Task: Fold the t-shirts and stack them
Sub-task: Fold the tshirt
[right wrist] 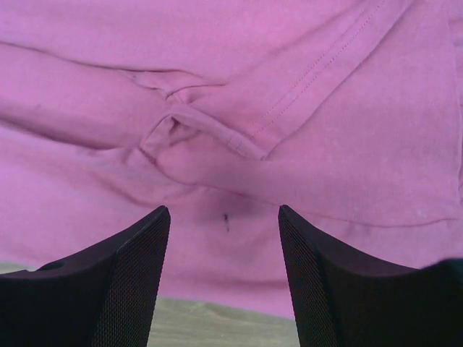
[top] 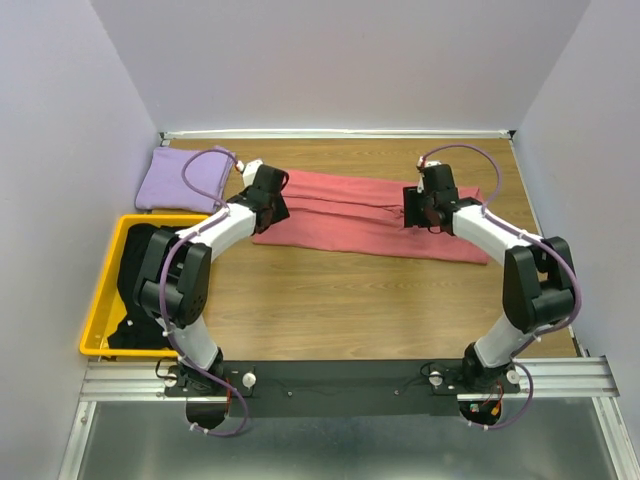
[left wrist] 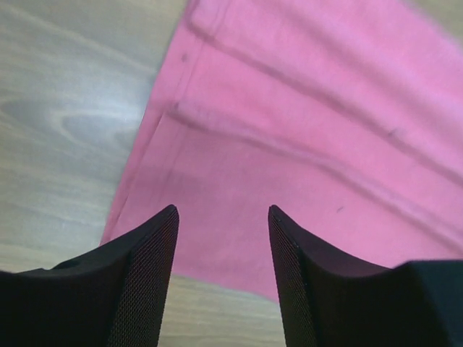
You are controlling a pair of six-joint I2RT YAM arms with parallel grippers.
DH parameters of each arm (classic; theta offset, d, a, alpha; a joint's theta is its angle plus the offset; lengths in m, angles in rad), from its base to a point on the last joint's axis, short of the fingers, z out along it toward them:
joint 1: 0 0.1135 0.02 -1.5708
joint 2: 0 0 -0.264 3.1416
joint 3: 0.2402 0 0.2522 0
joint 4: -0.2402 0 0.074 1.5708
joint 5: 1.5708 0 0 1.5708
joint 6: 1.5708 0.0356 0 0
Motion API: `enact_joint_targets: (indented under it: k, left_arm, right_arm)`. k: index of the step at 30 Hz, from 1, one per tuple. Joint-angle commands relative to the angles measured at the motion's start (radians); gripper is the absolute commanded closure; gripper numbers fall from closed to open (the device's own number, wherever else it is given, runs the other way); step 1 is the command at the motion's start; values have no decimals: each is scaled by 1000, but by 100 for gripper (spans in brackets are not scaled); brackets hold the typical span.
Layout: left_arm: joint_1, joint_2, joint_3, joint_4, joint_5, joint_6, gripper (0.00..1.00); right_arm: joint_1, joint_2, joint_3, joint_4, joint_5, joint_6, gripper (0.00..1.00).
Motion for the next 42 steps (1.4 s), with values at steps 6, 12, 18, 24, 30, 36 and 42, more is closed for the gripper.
enact_joint_targets:
  k: [6, 12, 18, 24, 30, 36, 42]
  left_arm:
    - [8, 51, -104, 2, -21, 107, 43]
    - [8, 65, -131, -2, -29, 130, 46]
    - [8, 66, -155, -30, -38, 146, 47]
    - [8, 31, -201, -32, -24, 146, 48]
    - [8, 5, -247, -45, -15, 144, 48]
    - [8, -32, -298, -67, -15, 141, 48]
    - [8, -102, -335, -90, -3, 138, 47]
  right_arm:
    - [-6, 154, 123, -3, 62, -53, 36]
    - [-5, 224, 203, -3, 90, -108, 52]
    - [-6, 274, 247, -4, 84, -133, 62]
    - [-6, 337, 325, -4, 86, -180, 62]
    - [-6, 455, 457, -4, 84, -205, 59]
    - [-5, 535, 598, -4, 98, -221, 48]
    - [-6, 469, 629, -7, 54, -180, 43]
